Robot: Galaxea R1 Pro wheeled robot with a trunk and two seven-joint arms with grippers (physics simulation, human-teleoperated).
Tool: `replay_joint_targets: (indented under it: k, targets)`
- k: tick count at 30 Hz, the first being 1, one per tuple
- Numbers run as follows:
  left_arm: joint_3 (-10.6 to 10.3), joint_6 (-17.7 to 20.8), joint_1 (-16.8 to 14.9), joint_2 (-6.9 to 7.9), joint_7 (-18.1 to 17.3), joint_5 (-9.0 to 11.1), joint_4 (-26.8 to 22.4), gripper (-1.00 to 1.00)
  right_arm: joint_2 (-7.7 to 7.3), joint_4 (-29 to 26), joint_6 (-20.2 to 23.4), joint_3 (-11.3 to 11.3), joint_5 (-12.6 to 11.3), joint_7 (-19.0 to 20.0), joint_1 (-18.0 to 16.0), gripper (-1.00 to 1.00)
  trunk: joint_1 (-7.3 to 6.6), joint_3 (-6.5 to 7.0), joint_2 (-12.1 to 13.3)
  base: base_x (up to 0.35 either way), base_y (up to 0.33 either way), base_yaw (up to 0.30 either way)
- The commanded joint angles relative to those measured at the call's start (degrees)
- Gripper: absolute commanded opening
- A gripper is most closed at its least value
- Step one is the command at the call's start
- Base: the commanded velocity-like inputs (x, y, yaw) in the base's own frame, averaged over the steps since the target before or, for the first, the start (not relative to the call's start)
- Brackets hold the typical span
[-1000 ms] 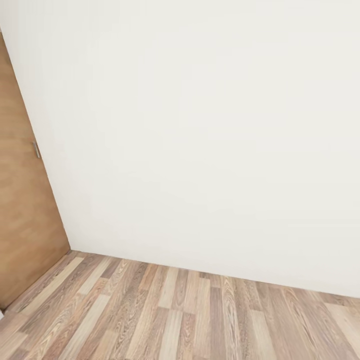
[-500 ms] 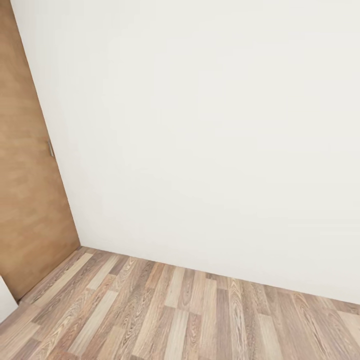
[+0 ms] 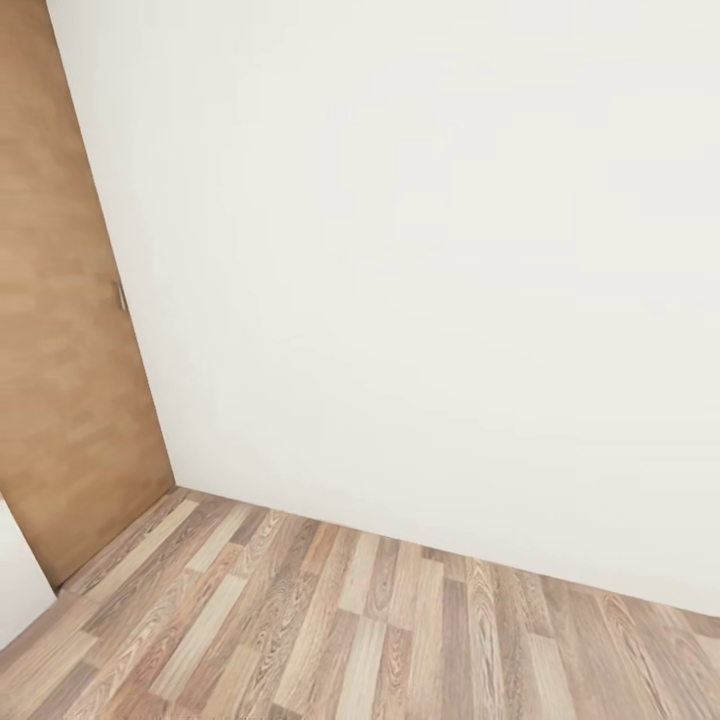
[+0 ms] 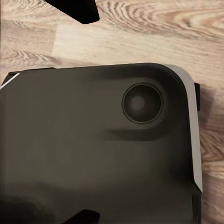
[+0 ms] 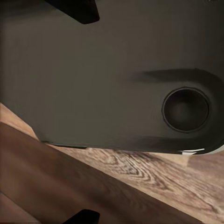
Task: In the bedroom, move the book from the bed onto either nightstand, and place the two sandals side by side next to the bed.
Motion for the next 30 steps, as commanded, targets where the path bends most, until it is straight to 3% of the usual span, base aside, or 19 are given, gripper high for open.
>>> replay_joint_targets:
  k: [1, 12, 30]
  targets:
    - [-0.01, -0.19, -0.03, 0.0, -0.04, -0.01, 0.05, 1.0, 0.0, -0.01, -0.02, 0.07, -0.02, -0.02, 0.0, 1.0, 0.0, -0.06, -0.02, 0.0, 0.0, 0.177]
    - [0.0, -0.19, -0.03, -0.02, -0.04, 0.0, -0.09, 1.0, -0.04, 0.01, -0.02, 0.08, -0.02, -0.01, 0.0, 1.0, 0.0, -0.25, -0.02, 0.049, 0.0, 0.168]
    - [0.07, -0.19, -0.03, -0.1, -0.04, 0.0, -0.37, 1.0, -0.02, 0.05, -0.02, 0.07, -0.02, -0.02, 0.0, 1.0, 0.0, -0.31, -0.02, 0.058, 0.0, 0.047]
